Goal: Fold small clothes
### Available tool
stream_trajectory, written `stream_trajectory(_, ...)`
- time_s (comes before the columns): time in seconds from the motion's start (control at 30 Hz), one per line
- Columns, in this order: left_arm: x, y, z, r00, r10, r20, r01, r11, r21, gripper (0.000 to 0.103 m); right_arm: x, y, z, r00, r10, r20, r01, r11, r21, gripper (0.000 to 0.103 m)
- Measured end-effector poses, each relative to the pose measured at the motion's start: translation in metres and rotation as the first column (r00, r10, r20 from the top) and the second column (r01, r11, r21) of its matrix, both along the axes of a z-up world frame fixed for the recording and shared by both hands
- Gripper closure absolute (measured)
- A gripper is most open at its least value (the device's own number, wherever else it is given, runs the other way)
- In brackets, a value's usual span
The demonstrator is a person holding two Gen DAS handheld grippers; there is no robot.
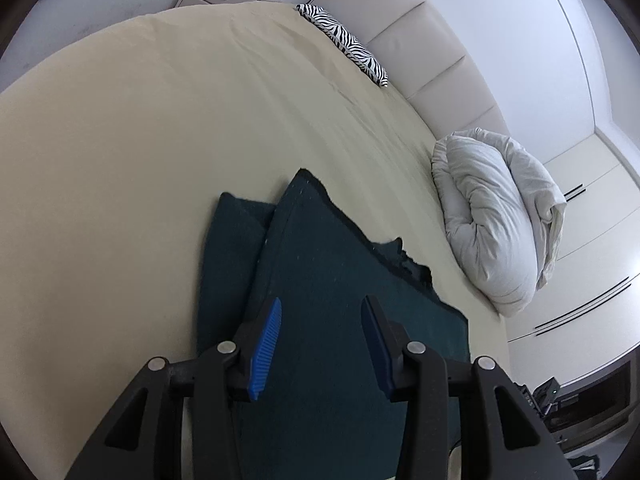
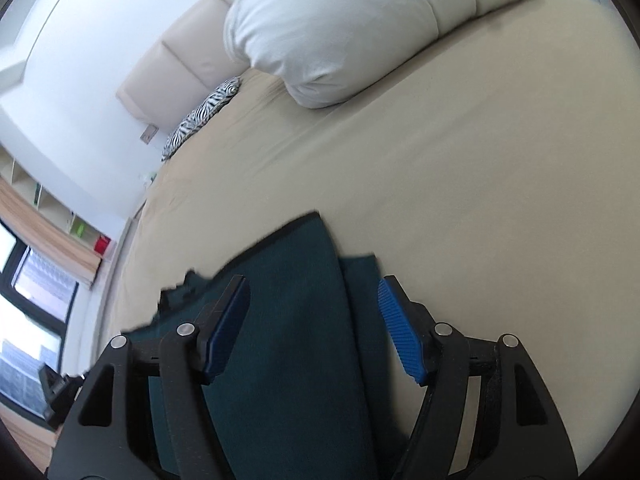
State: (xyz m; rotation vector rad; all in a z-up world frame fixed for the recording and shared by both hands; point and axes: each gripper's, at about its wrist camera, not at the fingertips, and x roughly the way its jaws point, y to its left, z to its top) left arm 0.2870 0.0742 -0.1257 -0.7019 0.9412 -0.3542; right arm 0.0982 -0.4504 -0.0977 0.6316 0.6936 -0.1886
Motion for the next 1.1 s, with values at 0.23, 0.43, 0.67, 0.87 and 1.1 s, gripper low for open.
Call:
stream_trajectory(0.23,-0.049,0.001,-0.008,0.999,-0.007,0.039,0.002,0.992,0.127,0.059,-0.051,0.044,-0.012,0.992,0.119,-0.052,-0.124,0.985,-0.123,0.038)
stream_trajectory(0.43,-0.062,-0.006,-0.008,0.996,-0.047,0.077,0.028,0.972,0.234,0.061,-0.087,0.053,-0.016,0.992,0.097,-0.079,-0.107,0.985,-0.133,0.038)
stream_trajectory(0.67,-0.066,-0.004,-0.015,0.996,-0.041,0.078,0.017,0.959,0.282,0.072,-0.092,0.061,-0.022,0.987,0.098,-0.126,-0.121,0.975,-0.188,0.038)
stream_trajectory(0.87,-0.068,-0.005,-0.009,0.994,-0.032,0.108,-0.007,0.939,0.343,0.073,-0.09,0.063,-0.028,0.985,0.084,-0.149,-0.114,0.973,-0.201,0.039)
stream_trajectory(1.1,-0.068,-0.011,-0.016,0.993,-0.074,0.095,0.033,0.926,0.376,0.083,-0.088,0.071,-0.034,0.979,0.105,-0.174,-0.142,0.966,-0.215,0.039)
